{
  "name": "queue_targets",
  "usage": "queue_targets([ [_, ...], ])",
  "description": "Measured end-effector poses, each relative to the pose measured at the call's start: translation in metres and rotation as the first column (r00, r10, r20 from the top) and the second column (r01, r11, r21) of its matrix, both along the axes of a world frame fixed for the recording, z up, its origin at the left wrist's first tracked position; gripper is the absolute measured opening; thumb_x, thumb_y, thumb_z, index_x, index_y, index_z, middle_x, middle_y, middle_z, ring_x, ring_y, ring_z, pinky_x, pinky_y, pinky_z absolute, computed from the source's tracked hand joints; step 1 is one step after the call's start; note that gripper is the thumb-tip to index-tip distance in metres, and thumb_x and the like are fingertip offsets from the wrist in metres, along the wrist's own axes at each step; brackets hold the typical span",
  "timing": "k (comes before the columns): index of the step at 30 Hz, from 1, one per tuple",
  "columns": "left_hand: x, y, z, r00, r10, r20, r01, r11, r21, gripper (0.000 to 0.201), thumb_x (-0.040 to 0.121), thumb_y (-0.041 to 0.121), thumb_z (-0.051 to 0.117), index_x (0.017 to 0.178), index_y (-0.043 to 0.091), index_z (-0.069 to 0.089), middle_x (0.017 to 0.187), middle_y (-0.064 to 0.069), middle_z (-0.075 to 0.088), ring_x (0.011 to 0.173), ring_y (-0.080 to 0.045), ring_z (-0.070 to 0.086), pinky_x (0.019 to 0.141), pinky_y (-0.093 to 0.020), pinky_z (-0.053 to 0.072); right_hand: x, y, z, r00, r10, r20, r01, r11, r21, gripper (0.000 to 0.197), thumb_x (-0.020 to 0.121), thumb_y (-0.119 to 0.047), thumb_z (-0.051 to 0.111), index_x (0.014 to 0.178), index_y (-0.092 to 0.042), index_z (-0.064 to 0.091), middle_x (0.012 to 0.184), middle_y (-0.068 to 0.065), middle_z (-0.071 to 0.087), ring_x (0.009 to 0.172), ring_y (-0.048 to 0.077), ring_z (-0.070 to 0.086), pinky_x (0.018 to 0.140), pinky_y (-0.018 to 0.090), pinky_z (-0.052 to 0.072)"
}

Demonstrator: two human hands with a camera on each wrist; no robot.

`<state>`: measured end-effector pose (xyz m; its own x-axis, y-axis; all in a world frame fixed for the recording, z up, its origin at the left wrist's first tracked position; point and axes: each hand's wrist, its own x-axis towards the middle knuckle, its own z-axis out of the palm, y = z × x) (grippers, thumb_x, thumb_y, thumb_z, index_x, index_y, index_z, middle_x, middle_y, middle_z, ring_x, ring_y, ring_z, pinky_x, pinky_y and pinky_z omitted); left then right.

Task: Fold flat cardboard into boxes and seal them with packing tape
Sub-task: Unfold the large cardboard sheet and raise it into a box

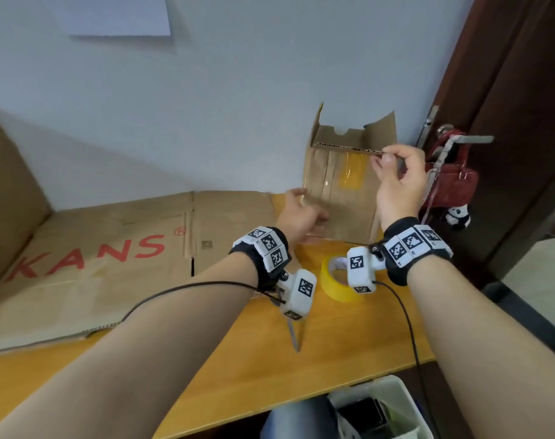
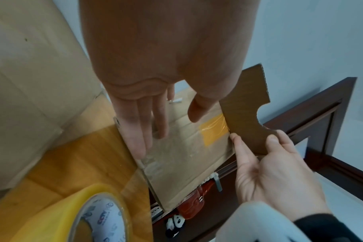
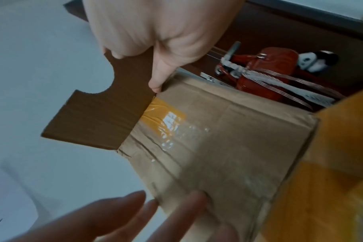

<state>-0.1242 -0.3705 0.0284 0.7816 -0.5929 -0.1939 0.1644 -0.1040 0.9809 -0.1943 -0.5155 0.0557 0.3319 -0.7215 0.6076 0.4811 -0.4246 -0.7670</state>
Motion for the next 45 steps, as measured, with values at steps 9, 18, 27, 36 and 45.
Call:
queue_targets([
  [9, 0.006, -0.043, -0.023, 0.979, -0.181, -0.096, 0.196, 0.966, 0.169, 0.061, 0.099, 0.021, 0.059, 0.153, 0.028, 0.031, 0.145, -0.006, 0.049, 0.119, -0.034, 0.061, 0.082, -0.050, 0.061, 0.014, -0.044, -0.042, 0.995, -0.001, 0.099, -0.034, 0.934, 0.355, 0.030, 0.093, -0.006, 0.057, 0.106, -0.032, 0.068, 0.149, 0.006, 0.043, 0.119, 0.032, 0.064, 0.093, 0.040, 0.058],
  [18, 0.013, -0.043, -0.033, 0.991, -0.133, -0.010, 0.134, 0.987, 0.087, 0.038, 0.098, 0.015, 0.057, 0.136, 0.019, 0.055, 0.125, -0.004, 0.064, 0.097, -0.026, 0.073, 0.076, -0.047, 0.063, 0.003, -0.038, -0.057, 0.996, -0.093, -0.002, 0.081, 0.855, 0.513, 0.040, 0.097, 0.003, 0.044, 0.126, -0.023, 0.052, 0.113, 0.005, 0.057, 0.082, 0.024, 0.071, 0.075, 0.038, 0.062],
  [27, 0.026, 0.048, -0.034, 0.993, -0.048, 0.110, 0.028, 0.983, 0.179, 0.027, 0.101, 0.012, 0.044, 0.121, 0.010, 0.063, 0.107, -0.006, 0.076, 0.098, -0.029, 0.074, 0.087, -0.050, 0.059, 0.002, 0.028, -0.080, 0.813, 0.310, -0.493, -0.085, 0.901, 0.426, 0.021, 0.099, -0.006, 0.049, 0.102, -0.017, 0.066, 0.080, 0.005, 0.063, 0.072, 0.024, 0.062, 0.065, 0.038, 0.057],
  [36, 0.020, 0.125, -0.055, 0.999, -0.051, -0.019, 0.054, 0.939, 0.340, 0.019, 0.098, 0.015, 0.059, 0.108, 0.001, 0.069, 0.099, -0.011, 0.078, 0.080, -0.024, 0.068, 0.078, -0.040, 0.060, -0.004, 0.108, -0.116, 0.117, 0.300, -0.947, -0.565, 0.804, 0.185, 0.014, 0.099, -0.033, 0.061, 0.098, -0.037, 0.074, 0.112, -0.011, 0.071, 0.107, 0.010, 0.063, 0.082, 0.022, 0.046],
  [45, 0.008, 0.148, -0.065, 0.986, -0.098, -0.134, 0.132, 0.950, 0.282, 0.021, 0.098, 0.024, 0.059, 0.112, 0.013, 0.069, 0.112, -0.006, 0.075, 0.089, -0.020, 0.066, 0.080, -0.037, 0.058, -0.016, 0.119, -0.120, 0.003, 0.002, -1.000, -0.556, 0.831, 0.000, 0.027, 0.096, -0.028, 0.064, 0.114, -0.013, 0.076, 0.153, 0.002, 0.047, 0.141, 0.027, 0.042, 0.112, 0.034, 0.032],
])
